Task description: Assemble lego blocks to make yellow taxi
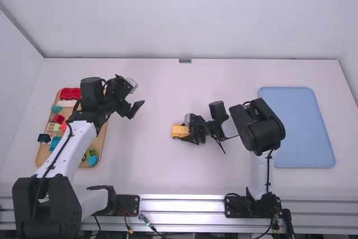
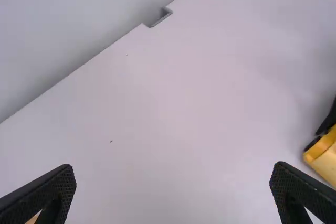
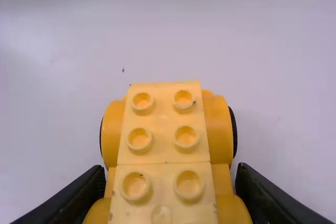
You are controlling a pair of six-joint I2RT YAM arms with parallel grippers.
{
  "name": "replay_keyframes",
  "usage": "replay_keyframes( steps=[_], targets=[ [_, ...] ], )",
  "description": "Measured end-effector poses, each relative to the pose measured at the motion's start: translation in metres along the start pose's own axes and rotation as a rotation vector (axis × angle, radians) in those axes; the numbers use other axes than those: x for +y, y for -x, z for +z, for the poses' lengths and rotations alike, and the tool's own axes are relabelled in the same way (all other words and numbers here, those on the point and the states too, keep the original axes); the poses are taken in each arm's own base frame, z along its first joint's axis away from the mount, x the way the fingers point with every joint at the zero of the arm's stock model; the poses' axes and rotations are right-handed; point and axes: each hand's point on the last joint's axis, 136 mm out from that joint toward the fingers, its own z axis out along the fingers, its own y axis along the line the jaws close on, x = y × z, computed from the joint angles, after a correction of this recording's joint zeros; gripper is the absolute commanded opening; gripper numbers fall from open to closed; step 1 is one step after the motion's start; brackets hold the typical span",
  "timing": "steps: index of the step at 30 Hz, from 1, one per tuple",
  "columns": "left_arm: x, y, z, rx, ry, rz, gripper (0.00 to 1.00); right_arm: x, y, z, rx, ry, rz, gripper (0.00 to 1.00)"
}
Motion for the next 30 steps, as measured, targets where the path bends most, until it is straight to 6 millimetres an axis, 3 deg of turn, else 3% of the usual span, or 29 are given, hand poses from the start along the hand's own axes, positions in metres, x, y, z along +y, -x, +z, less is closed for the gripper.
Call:
replay_keyframes(
  steps=[6,8,10,18,24,26,30],
  targets=[
    [0.000,0.000,0.000,0.002,0.004,-0.017,0.99,0.000,-0.002,-0.001,0.008,-0.001,-0.028,0.69],
    [0.000,0.000,0.000,0.002,0.004,-0.019,0.99,-0.001,-0.002,-0.001,0.008,-0.001,-0.031,0.79],
    [0.000,0.000,0.000,0.002,0.004,-0.020,0.99,-0.001,-0.002,-0.001,0.008,-0.004,-0.034,0.98],
    [0.000,0.000,0.000,0.004,0.004,-0.020,0.99,-0.006,0.006,-0.008,0.041,-0.037,0.018,0.99],
    [0.001,0.001,0.000,-0.002,0.007,-0.016,0.99,-0.010,0.047,-0.030,0.039,-0.088,-0.004,0.99],
    [0.000,-0.001,0.000,0.008,0.002,-0.023,0.99,-0.012,0.071,-0.049,0.042,-0.132,-0.026,0.99],
    [0.001,-0.010,0.000,0.050,0.018,-0.054,0.99,-0.019,0.091,-0.078,0.064,-0.225,-0.041,0.99]
  ],
)
